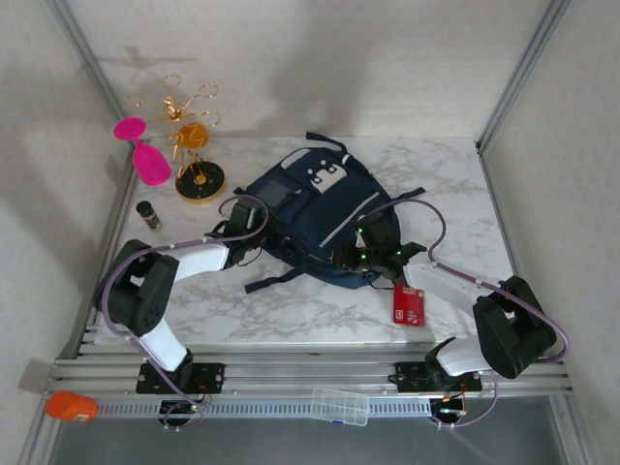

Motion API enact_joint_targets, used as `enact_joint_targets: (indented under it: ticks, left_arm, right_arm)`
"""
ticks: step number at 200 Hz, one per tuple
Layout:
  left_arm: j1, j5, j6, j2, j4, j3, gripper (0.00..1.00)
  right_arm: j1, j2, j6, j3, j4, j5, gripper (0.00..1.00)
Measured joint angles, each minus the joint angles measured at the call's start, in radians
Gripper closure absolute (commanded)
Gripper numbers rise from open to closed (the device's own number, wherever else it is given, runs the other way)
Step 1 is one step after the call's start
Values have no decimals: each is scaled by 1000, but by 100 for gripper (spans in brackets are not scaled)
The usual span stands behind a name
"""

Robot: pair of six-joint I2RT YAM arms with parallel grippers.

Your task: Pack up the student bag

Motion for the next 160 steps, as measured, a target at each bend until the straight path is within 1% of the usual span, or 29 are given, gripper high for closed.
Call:
enact_joint_targets:
  ticks: [17,38,57,68,78,96,107,118,136,151,160]
  left_arm:
    - [-4,14,-31,24,44,18,68]
    - [-15,23,-63,58,68,57,88]
    - [-25,25,-85,75,89,79,100]
    - [-34,25,-105,78,106,85,100]
    - [-45,23,-125,79,114,89,100]
    - [-74,-4,-158,79,127,90,100]
    - [-99,-21,-186,78,128,90,100]
    - [-129,-36,-210,78,128,89,100]
    - [-183,-41,-257,77,157,72,100]
    - [-220,-41,-298,74,199,42,100]
    - [-241,-41,-322,68,218,26,100]
  right_arm:
    - [-30,16,-28,7,5,-2,67]
    - [-67,34,-68,20,5,-1,67]
    - [-111,39,-105,35,0,0,66]
    - [-136,46,-123,60,-24,9,65]
    - [-153,56,-132,101,-69,38,62]
    - [-159,57,-140,167,-140,115,52]
    - [-145,43,-136,193,-171,166,45]
    - [-105,21,-130,217,-210,226,42]
    - [-13,-7,-106,258,-262,300,41]
    - [78,-12,-72,279,-292,349,42]
    - [130,-2,-53,287,-306,365,46]
